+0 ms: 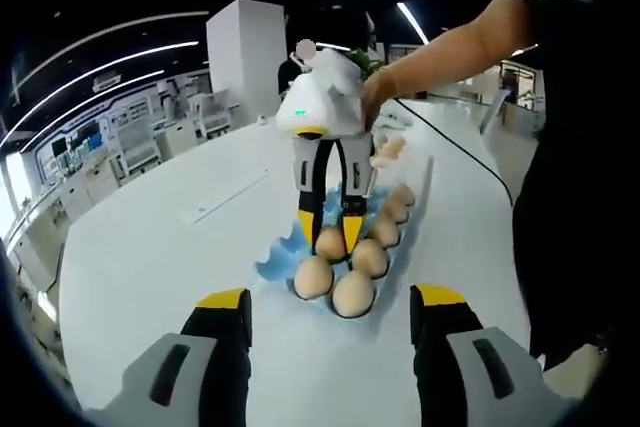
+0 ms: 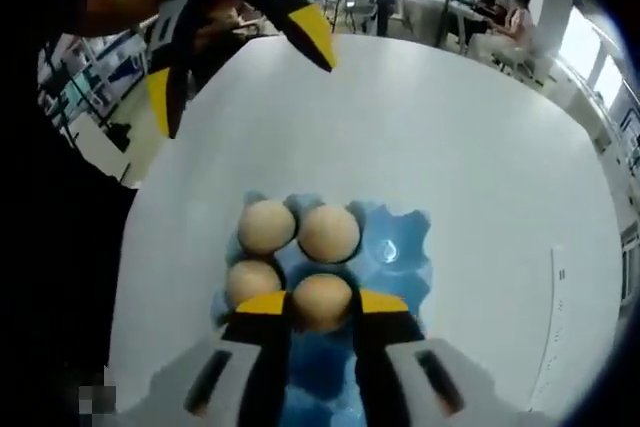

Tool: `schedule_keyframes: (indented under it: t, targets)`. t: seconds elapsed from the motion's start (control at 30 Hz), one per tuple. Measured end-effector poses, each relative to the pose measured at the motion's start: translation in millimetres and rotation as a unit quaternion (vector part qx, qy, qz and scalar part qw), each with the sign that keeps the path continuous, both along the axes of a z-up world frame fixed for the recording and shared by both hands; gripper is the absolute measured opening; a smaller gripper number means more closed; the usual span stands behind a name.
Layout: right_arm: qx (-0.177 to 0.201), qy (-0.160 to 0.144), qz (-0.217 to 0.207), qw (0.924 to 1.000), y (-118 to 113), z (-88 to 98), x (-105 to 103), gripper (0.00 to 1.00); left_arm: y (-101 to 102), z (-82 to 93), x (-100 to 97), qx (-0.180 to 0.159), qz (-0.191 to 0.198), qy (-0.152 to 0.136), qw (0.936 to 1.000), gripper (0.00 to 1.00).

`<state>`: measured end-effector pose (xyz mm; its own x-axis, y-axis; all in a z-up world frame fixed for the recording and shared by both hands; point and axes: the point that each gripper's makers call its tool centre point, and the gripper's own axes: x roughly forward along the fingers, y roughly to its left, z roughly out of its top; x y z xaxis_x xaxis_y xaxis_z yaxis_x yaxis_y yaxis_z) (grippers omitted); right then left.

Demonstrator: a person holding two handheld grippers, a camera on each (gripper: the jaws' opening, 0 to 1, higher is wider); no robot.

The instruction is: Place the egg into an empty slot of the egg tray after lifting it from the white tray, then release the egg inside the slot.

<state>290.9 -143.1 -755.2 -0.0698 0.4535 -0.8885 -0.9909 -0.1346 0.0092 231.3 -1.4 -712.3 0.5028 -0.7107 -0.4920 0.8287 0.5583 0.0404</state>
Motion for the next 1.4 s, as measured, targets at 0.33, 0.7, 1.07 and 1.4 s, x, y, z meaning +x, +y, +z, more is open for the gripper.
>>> schedule_keyframes:
  t: [0.33, 0.7, 1.07, 1.4]
  targets:
    - [0.010, 0.004, 0.035, 0.9993, 34.4, -1.1, -7.4, 0.25, 4.1, -0.6, -1.1, 0.006, 0.001, 0.002, 1.0000, 0.65]
    - [0.016, 0.008, 0.058, 0.9981, 67.3, -8.7, -11.5, 0.28, 6.6, -1.4, -0.9, 0.008, 0.001, 0.002, 1.0000, 0.65]
    - [0.014, 0.009, 0.059, 0.9981, 76.7, -17.4, -9.9, 0.33, 8.9, -2.1, -0.7, 0.008, 0.005, 0.003, 1.0000, 0.65]
    - [0.002, 0.022, 0.049, 0.9985, 78.5, -32.8, -8.2, 0.34, 8.8, -2.2, -0.8, 0.007, 0.004, 0.004, 1.0000, 0.65]
